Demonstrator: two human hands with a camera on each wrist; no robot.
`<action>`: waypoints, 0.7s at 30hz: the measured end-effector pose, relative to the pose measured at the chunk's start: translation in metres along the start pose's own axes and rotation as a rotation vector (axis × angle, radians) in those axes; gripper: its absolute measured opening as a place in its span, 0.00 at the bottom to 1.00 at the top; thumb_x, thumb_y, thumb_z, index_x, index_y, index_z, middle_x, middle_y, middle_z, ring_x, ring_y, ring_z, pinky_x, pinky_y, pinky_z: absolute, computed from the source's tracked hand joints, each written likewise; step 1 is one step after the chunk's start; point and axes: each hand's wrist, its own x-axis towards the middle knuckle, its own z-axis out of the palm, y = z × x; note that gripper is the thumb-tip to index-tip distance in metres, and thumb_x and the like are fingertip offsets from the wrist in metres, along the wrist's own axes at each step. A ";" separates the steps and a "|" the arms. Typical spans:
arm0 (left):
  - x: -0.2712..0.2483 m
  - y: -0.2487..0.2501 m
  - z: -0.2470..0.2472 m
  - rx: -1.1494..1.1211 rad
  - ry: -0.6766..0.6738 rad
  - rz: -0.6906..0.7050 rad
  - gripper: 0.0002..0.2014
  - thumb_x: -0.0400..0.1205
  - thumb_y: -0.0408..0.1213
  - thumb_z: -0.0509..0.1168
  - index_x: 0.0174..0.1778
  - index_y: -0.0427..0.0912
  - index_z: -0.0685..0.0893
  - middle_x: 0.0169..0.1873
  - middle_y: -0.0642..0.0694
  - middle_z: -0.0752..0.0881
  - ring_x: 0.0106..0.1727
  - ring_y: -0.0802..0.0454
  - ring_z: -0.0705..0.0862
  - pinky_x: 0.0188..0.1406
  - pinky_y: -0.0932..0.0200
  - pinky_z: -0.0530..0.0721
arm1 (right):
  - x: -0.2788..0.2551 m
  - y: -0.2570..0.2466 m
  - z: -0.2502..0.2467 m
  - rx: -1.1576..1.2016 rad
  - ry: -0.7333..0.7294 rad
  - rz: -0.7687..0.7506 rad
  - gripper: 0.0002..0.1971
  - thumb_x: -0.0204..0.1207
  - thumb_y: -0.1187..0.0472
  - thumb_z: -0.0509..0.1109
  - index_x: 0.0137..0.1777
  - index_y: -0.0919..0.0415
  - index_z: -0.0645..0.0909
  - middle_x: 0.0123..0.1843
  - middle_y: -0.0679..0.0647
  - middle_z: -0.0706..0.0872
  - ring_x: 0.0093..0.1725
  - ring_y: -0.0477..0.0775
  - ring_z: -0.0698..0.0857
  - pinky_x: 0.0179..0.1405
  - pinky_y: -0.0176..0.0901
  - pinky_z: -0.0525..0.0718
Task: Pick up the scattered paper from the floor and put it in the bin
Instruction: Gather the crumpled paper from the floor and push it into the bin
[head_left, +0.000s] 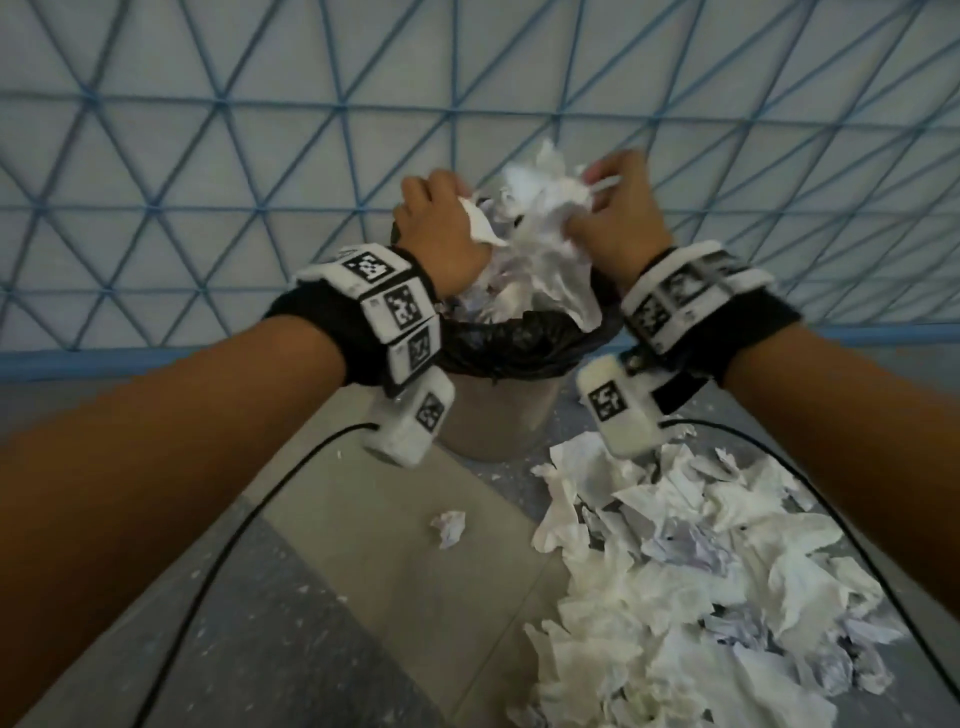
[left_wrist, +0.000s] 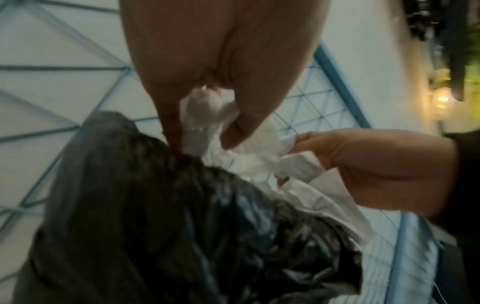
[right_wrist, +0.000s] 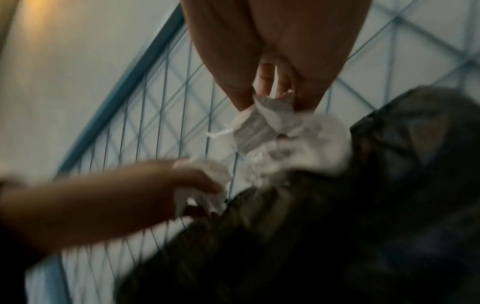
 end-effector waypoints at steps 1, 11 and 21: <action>-0.001 0.002 0.005 0.055 -0.070 -0.044 0.32 0.75 0.39 0.70 0.72 0.37 0.65 0.71 0.35 0.64 0.75 0.38 0.65 0.75 0.52 0.64 | -0.002 0.004 0.011 -0.174 -0.054 -0.071 0.13 0.66 0.67 0.65 0.51 0.61 0.75 0.36 0.56 0.80 0.35 0.54 0.79 0.33 0.40 0.73; -0.003 -0.010 0.005 0.336 -0.402 0.188 0.16 0.79 0.32 0.63 0.60 0.27 0.80 0.62 0.27 0.80 0.63 0.34 0.79 0.60 0.52 0.74 | -0.006 0.007 0.034 -0.843 -0.560 -0.177 0.14 0.74 0.63 0.66 0.57 0.64 0.85 0.62 0.62 0.85 0.63 0.62 0.81 0.62 0.44 0.77; 0.026 -0.009 -0.007 0.345 -0.187 0.236 0.17 0.75 0.36 0.65 0.60 0.37 0.82 0.60 0.33 0.81 0.60 0.37 0.79 0.59 0.49 0.78 | -0.008 -0.009 -0.013 -0.978 -0.674 -0.085 0.19 0.72 0.58 0.72 0.63 0.57 0.79 0.67 0.59 0.79 0.62 0.59 0.77 0.64 0.46 0.74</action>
